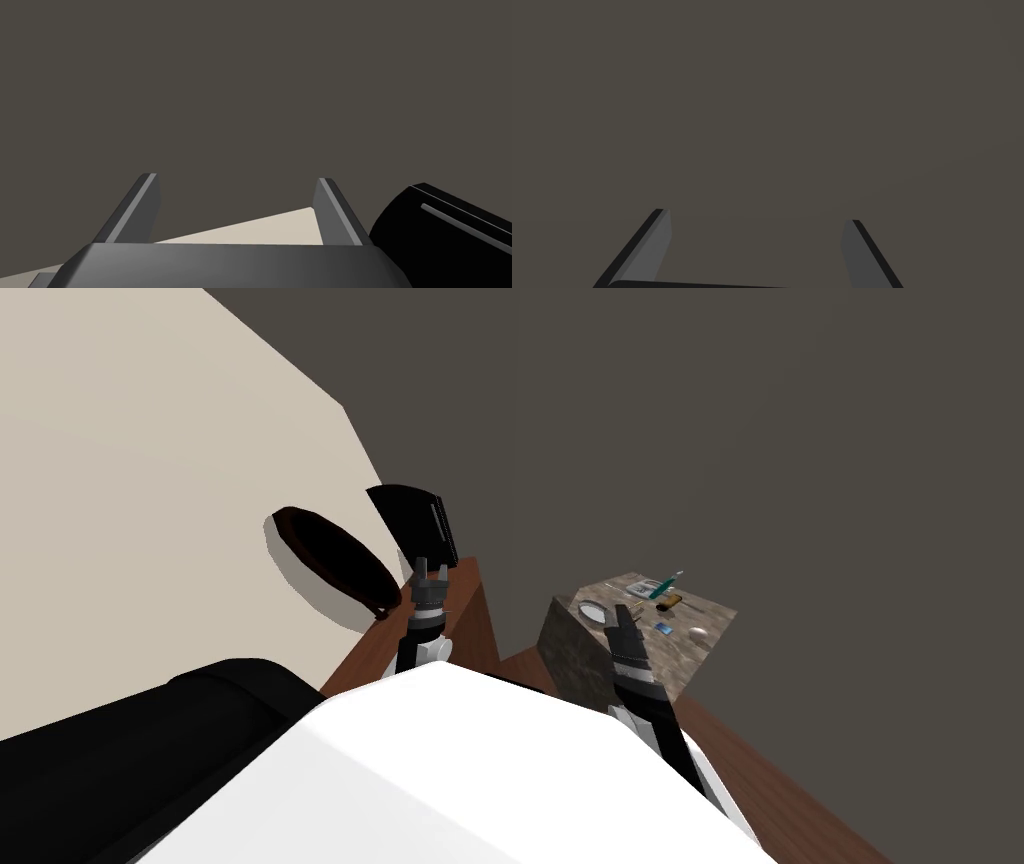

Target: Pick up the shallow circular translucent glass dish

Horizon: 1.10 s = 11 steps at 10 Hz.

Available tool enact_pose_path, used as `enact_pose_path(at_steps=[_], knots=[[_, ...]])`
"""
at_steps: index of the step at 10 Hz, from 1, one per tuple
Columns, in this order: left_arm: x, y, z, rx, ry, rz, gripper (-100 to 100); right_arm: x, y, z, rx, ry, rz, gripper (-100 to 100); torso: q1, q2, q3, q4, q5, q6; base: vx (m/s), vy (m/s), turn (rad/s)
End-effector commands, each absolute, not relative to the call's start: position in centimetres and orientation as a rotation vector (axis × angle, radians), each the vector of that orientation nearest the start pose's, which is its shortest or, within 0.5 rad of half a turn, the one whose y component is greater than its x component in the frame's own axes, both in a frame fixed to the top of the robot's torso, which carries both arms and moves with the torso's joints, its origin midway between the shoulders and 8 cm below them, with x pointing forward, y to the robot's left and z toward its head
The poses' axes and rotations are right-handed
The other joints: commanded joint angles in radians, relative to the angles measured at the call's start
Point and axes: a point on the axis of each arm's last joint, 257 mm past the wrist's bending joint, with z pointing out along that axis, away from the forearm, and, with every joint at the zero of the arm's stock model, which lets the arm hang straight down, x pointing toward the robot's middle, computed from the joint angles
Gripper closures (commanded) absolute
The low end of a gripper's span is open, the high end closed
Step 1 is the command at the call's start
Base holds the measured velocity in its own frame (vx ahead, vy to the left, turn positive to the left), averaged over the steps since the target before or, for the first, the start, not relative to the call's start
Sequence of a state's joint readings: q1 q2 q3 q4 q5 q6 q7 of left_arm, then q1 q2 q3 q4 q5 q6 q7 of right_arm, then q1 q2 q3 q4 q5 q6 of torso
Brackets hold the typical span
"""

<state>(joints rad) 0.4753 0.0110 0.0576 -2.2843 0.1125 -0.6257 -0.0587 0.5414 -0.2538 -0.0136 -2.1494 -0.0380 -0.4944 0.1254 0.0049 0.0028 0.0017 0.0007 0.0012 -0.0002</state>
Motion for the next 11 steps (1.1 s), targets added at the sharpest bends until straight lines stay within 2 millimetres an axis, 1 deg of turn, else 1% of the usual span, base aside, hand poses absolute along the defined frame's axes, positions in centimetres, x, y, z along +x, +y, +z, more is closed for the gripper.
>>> enact_pose_path(at_steps=[1, 2, 3, 5, 6, 7, 8, 9, 10, 11], knots=[[31.5, 30.4, 5.7, -0.569, 0.453, -1.296, 0, 36.4, -28.1, -5.4, 0.546, 0.973, 1.126, -100, 0.000, 0.000, 0.000, 0.000, 0.000, 0.000, -0.014, 0.066, 0.068], [31.5, 30.4, 5.7, -0.569, 0.453, -1.296, 0, 36.5, -27.7, -6.5, 0.514, 1.021, 1.115, -100, -0.001, -0.001, 0.000, 0.000, 0.000, 0.000, -0.012, 0.077, 0.131], [31.5, 30.4, 5.7, -0.569, 0.453, -1.296, 0, 36.5, -27.7, -6.5, 0.507, 1.027, 1.115, -100, -0.001, -0.001, -0.001, 0.000, 0.000, 0.000, -0.014, 0.067, 0.083], [31.5, 30.4, 5.7, -0.569, 0.453, -1.296, 0, 36.7, -27.0, -9.0, 0.446, 1.124, 1.088, -100, 0.000, -0.001, 0.000, 0.000, 0.000, 0.000, -0.017, 0.112, 0.203], [31.5, 30.4, 5.7, -0.569, 0.453, -1.296, 0, 36.6, -26.9, -9.1, 0.424, 1.145, 1.085, -100, 0.002, -0.001, -0.001, 0.000, 0.001, 0.000, -0.009, 0.088, 0.055], [31.5, 30.4, 5.7, -0.569, 0.453, -1.296, 0, 36.7, -26.6, -10.6, 0.395, 1.193, 1.069, -100, 0.000, -0.001, -0.001, 0.000, 0.000, 0.001, -0.004, 0.077, 0.125], [31.5, 30.4, 5.7, -0.569, 0.453, -1.296, 0, 36.6, -26.6, -10.6, 0.378, 1.208, 1.067, -100, -0.001, -0.001, -0.001, 0.000, 0.000, 0.000, -0.008, 0.054, 0.099], [31.5, 30.4, 5.7, -0.569, 0.454, -1.296, 0, 36.6, -26.5, -12.2, 0.345, 1.261, 1.048, -100, -0.002, -0.001, -0.001, 0.000, 0.000, 0.000, -0.017, 0.068, 0.176], [31.5, 30.4, 5.7, -0.569, 0.453, -1.296, 0, 36.6, -26.5, -12.3, 0.329, 1.274, 1.045, -100, -0.002, -0.001, 0.000, 0.000, 0.000, 0.000, -0.009, 0.055, 0.079], [31.5, 30.4, 5.7, -0.569, 0.454, -1.296, 0, 36.4, -26.4, -14.0, 0.294, 1.329, 1.025, -100, -0.002, -0.001, 0.000, 0.000, 0.000, 0.001, 0.000, 0.062, 0.171]])
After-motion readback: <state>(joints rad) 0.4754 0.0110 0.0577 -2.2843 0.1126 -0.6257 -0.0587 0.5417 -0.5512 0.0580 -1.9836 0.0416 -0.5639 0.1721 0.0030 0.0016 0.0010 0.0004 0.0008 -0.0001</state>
